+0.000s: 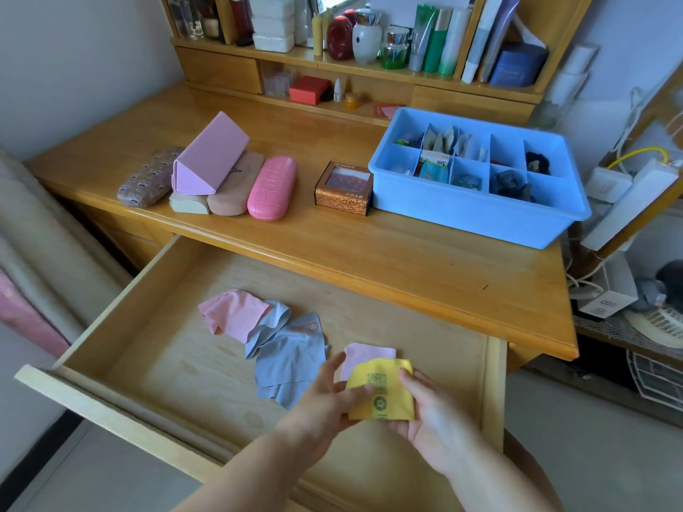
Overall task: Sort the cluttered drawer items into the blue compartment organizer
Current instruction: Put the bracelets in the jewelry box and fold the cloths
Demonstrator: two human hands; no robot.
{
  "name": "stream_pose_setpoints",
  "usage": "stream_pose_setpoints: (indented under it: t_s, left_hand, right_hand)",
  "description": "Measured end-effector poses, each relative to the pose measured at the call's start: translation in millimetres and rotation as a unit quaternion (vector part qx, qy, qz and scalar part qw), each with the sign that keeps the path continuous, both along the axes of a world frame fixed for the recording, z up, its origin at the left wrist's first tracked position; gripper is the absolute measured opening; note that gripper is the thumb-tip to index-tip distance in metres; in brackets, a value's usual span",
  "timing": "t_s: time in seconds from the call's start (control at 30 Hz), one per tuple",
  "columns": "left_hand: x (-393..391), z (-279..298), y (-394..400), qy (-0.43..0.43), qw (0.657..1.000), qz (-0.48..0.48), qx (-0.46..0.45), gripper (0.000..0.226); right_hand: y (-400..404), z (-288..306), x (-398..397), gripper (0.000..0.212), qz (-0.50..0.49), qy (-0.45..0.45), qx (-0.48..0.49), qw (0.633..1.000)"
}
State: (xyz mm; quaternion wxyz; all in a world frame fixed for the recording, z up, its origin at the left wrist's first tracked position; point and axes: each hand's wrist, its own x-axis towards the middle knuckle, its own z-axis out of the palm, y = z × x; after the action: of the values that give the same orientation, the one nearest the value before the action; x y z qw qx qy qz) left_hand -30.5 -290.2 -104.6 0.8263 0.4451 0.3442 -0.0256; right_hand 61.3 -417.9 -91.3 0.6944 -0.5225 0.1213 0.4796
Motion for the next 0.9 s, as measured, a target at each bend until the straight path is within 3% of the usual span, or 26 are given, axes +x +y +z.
stream_pose_setpoints:
  t_s: [0.07, 0.2, 0.33, 0.47, 0.77, 0.9]
  left_hand:
    - [-2, -6, 0, 0.008, 1.000, 0.008, 0.025, 0.067]
    - [2, -11, 2, 0.033, 0.978, -0.008, 0.204, 0.044]
    - [17, -13, 18, 0.048, 0.922, -0.045, 0.381, 0.032]
    - [31, -24, 30, 0.045, 0.858, -0.092, 0.503, 0.028]
    - [42, -50, 38, 0.050, 0.808, -0.142, 0.570, 0.030]
    - [44, -52, 39, 0.074, 0.780, -0.198, 0.589, 0.032]
  right_hand:
    - [-1, -8, 0, 0.018, -0.011, 0.005, -0.014, 1.000]
    - [-2, -26, 0, 0.012, -0.016, -0.026, -0.098, 0.995]
    - [7, -35, 15, 0.018, 0.012, -0.155, -0.162, 0.974]
    - [20, -47, 35, 0.030, 0.025, -0.289, -0.237, 0.927]
    - [31, -69, 46, 0.031, 0.123, -0.443, -0.361, 0.811]
    - [33, -66, 49, 0.027, 0.170, -0.451, -0.385, 0.787]
